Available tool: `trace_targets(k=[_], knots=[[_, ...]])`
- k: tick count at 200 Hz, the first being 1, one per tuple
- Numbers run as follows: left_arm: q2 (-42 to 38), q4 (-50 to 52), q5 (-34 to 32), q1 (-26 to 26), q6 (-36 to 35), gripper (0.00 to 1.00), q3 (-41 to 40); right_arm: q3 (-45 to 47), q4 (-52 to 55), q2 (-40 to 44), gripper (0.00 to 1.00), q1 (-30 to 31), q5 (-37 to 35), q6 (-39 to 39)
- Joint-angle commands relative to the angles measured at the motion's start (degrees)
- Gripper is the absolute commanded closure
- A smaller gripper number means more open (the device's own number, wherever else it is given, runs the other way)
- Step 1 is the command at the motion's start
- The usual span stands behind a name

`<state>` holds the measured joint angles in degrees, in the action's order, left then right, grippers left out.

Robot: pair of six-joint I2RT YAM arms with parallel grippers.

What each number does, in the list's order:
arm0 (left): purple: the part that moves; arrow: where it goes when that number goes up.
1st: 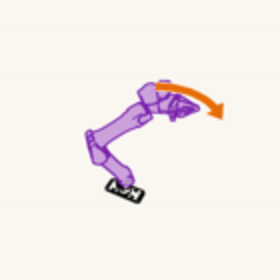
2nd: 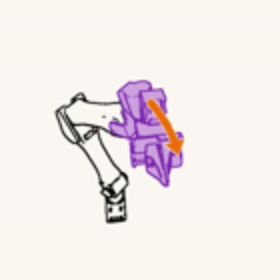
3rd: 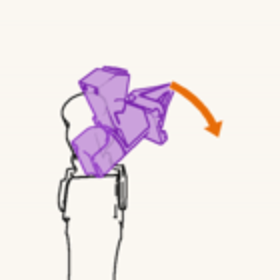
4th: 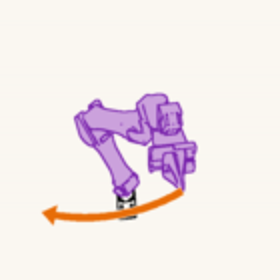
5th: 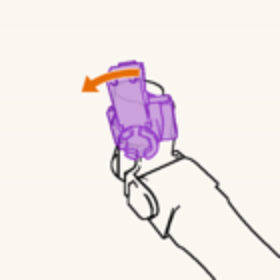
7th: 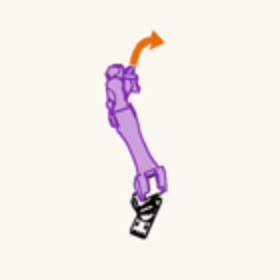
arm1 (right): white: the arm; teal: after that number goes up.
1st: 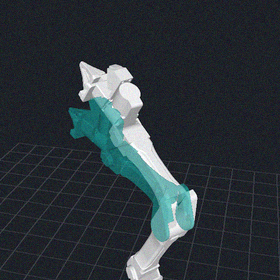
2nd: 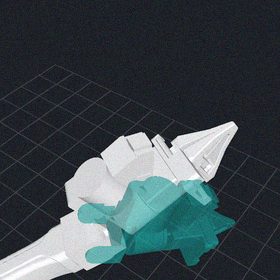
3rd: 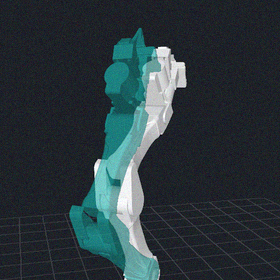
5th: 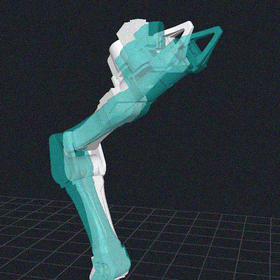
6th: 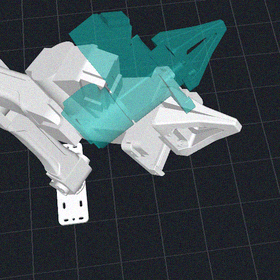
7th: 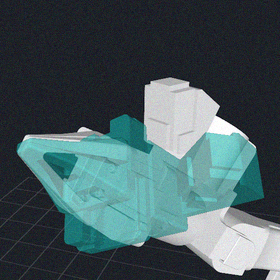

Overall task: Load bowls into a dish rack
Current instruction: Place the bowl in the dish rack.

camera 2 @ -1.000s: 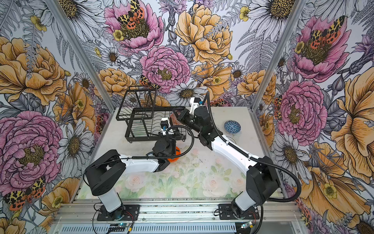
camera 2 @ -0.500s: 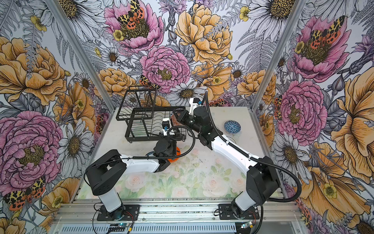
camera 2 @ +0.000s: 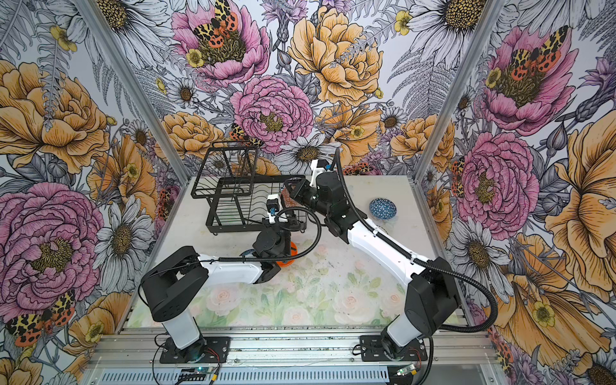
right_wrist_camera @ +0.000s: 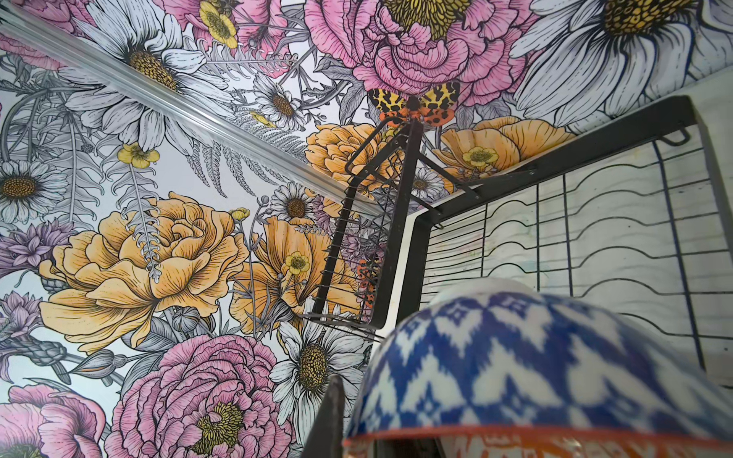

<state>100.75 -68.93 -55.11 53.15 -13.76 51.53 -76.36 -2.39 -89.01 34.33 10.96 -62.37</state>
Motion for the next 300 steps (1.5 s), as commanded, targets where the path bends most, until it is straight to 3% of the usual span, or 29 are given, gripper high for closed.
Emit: trace_targets(k=[1,43,68,82,164,230,300], knots=[[-1.49,-8.25,3.34,3.32,-3.03,1.00,-0.78,-4.19,1.20,-3.26,1.00,-2.25,-11.82,0.61],[0.48,-11.96,3.08,3.53,-5.80,1.00,-0.03,-6.33,4.29,-5.19,1.00,-2.16,-12.91,-3.98],[1.02,-11.96,3.23,3.49,-5.94,1.00,0.47,-6.60,5.03,-5.68,0.92,-1.94,-13.76,-4.27],[1.20,-11.98,3.28,3.47,-5.93,1.00,0.64,-6.62,5.21,-5.66,1.00,-1.92,-13.86,-3.96],[0.59,-12.01,3.35,3.46,-5.34,1.00,-0.09,-6.09,4.75,-5.57,1.00,-1.87,-13.28,0.66],[0.15,-11.87,2.58,3.63,-3.58,0.80,-1.77,-6.08,3.06,-6.12,1.00,-1.96,-11.04,3.72],[-0.68,-11.19,1.57,3.63,-2.09,0.70,-3.61,-6.22,3.21,-6.85,1.00,-2.99,-9.98,6.09]])
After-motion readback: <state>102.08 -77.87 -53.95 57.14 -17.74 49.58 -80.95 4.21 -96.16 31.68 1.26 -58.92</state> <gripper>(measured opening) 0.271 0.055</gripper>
